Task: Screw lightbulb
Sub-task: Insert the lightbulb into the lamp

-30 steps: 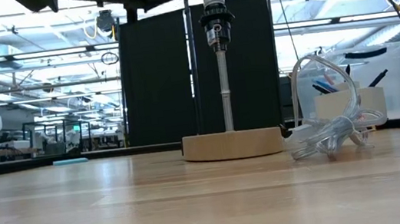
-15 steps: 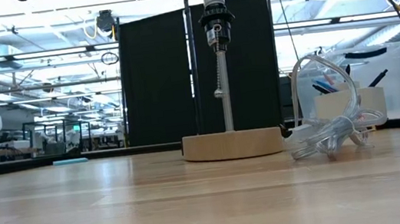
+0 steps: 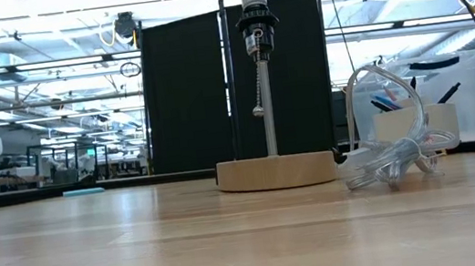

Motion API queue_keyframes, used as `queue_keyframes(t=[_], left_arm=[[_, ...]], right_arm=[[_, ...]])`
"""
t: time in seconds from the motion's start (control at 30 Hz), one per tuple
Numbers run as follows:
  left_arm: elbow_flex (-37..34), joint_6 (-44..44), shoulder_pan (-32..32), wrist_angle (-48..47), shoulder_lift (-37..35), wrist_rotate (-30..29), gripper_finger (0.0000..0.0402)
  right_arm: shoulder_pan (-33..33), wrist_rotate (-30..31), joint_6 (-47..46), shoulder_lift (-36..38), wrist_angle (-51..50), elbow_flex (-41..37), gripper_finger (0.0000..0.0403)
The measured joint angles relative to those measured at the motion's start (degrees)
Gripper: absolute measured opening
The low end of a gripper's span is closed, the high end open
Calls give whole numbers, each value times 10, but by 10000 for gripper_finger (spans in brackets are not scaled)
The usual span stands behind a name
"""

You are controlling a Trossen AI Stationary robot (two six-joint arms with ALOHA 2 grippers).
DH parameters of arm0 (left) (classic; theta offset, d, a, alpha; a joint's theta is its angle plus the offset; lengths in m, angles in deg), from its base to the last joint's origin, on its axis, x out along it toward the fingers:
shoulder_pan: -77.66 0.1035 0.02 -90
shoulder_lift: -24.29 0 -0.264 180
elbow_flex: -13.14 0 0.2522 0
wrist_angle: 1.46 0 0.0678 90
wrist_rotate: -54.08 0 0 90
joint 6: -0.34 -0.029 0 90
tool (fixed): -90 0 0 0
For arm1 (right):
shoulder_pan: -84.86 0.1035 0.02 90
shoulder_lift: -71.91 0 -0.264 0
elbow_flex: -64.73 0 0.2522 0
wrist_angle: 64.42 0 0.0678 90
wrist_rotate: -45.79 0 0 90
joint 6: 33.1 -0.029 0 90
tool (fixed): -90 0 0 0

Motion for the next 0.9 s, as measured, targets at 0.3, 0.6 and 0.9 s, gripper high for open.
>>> queue_keyframes(t=[0.3,0.6,0.9], left_arm=[[0,28,19,-9,0,3,0],[1,41,39,-27,-1,5,0],[0,43,66,-31,-1,-5,0]], right_arm=[[0,-36,-9,0,-1,0,0],[5,-33,-25,1,-8,0,0],[25,-26,-34,2,-31,0,0]])
